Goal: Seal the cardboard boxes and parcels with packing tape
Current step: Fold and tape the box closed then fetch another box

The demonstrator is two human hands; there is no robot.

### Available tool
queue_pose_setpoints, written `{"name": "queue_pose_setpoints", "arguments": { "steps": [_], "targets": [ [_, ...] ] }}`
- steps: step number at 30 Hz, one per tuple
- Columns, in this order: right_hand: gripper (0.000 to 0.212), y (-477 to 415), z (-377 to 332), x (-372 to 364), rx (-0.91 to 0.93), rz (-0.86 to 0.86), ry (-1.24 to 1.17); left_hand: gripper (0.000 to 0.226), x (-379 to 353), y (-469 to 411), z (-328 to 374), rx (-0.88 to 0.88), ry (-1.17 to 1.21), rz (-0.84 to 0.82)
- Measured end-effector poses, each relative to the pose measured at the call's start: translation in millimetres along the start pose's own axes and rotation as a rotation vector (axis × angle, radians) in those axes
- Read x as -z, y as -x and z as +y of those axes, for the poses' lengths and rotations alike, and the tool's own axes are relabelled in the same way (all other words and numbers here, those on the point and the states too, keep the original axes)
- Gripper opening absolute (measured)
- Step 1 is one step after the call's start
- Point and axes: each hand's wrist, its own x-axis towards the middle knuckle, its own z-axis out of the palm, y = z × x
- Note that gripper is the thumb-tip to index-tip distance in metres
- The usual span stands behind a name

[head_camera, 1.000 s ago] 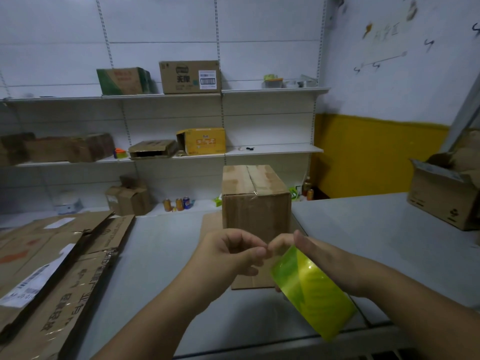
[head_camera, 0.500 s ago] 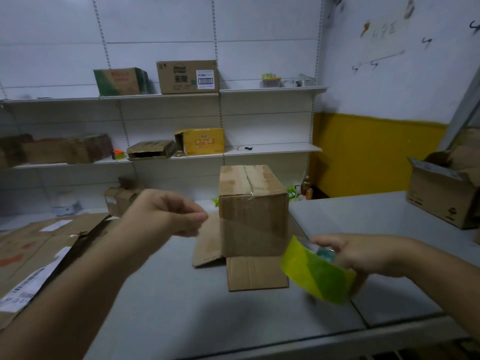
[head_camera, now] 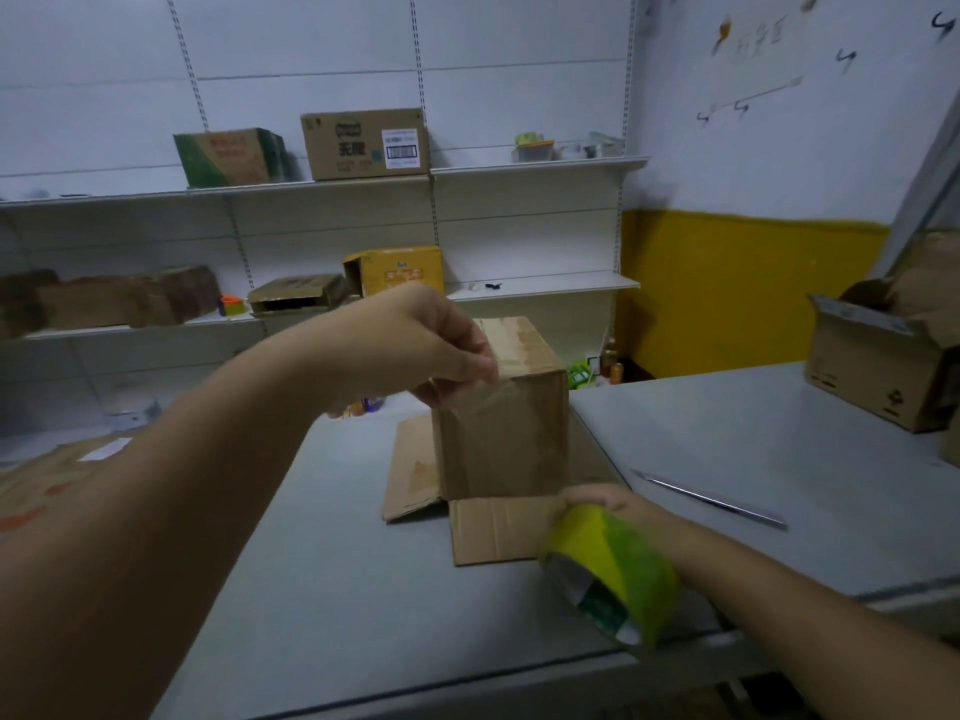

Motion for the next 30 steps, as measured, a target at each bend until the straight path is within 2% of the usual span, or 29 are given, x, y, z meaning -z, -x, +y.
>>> {"name": "queue_pose_setpoints", "arguments": {
  "steps": [1,4,5,7,9,13,15,17,20,22,24,28,30],
  "targets": [
    [0.013,-2,-2,-1,0.045,0.019,-0.049,0.01,1,-2,3,-0.003,-0.023,-0.012],
    [0.063,2,-17,-6,0.156,-0.011,-0.17,0.01,0,-5,4,-0.008,-0.042,-0.013],
    [0.069,3,-22,-10,0.159,-0.052,-0.112,0.01,-1,-5,2,-0.005,-0.04,0.003],
    [0.047,4,-31,-16,0.15,-0.13,0.091,0.009,-1,-6,-2,0.007,-0.055,0.049],
    [0.029,4,-36,-11,0.118,-0.181,0.169,0.008,4,-5,-11,0.036,-0.078,0.103],
    [0.025,15,-49,14,0.103,-0.251,0.076,0.006,13,4,-35,0.051,-0.041,0.142],
    [0.02,20,-64,25,0.134,-0.262,-0.006,0.008,13,9,-46,0.056,0.079,0.223],
    [0.018,21,-83,36,0.083,-0.348,-0.004,0.008,10,14,-56,0.054,0.237,0.292],
    [0.019,17,-107,58,-0.143,-0.454,0.2,0.01,4,18,-70,0.042,0.378,0.398],
    [0.029,9,-126,76,-0.251,-0.486,0.36,0.011,0,15,-77,0.027,0.439,0.447],
    [0.031,2,-145,89,-0.261,-0.461,0.44,0.011,-4,8,-81,0.026,0.512,0.486],
    [0.025,-18,-159,109,-0.31,-0.423,0.34,0.009,-11,-9,-85,-0.009,0.583,0.565],
    [0.033,-29,-154,115,-0.401,-0.469,0.3,0.008,-16,-15,-87,-0.009,0.571,0.588]
  ]
}}
